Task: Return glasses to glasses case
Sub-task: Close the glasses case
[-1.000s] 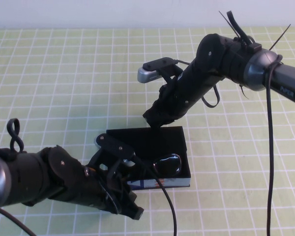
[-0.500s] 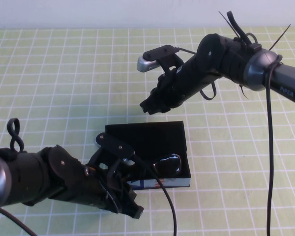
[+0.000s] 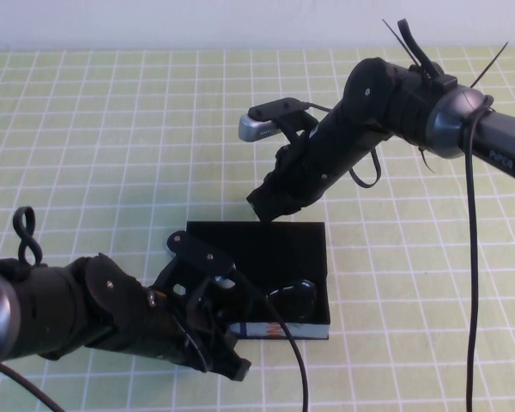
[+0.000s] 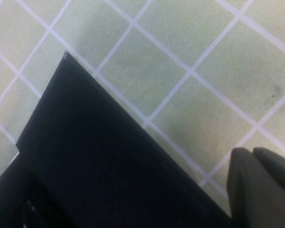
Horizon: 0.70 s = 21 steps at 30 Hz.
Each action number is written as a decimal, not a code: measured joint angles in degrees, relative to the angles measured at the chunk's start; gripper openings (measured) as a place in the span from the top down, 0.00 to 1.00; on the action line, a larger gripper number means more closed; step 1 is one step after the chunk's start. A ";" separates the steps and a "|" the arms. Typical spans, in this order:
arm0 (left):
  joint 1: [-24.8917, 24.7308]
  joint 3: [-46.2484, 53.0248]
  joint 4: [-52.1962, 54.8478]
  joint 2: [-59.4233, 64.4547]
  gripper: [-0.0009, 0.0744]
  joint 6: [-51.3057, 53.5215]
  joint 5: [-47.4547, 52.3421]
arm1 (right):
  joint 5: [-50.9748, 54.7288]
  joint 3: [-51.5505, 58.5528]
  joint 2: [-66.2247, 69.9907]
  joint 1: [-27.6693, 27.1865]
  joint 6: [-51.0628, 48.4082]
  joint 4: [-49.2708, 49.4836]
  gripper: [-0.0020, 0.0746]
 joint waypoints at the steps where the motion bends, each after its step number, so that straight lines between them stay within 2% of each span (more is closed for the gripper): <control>1: 0.00 0.00 0.00 0.00 0.99 0.00 0.00 | 0.27 0.00 0.00 0.00 0.00 0.14 1.00; 7: -0.03 0.00 0.00 0.00 0.99 0.00 0.61 | 2.02 -0.09 -0.11 -0.29 -3.05 4.53 1.00; 21: -0.03 0.00 0.00 0.12 0.99 0.00 -0.86 | 14.22 -0.23 -0.45 -0.10 -6.92 15.04 1.00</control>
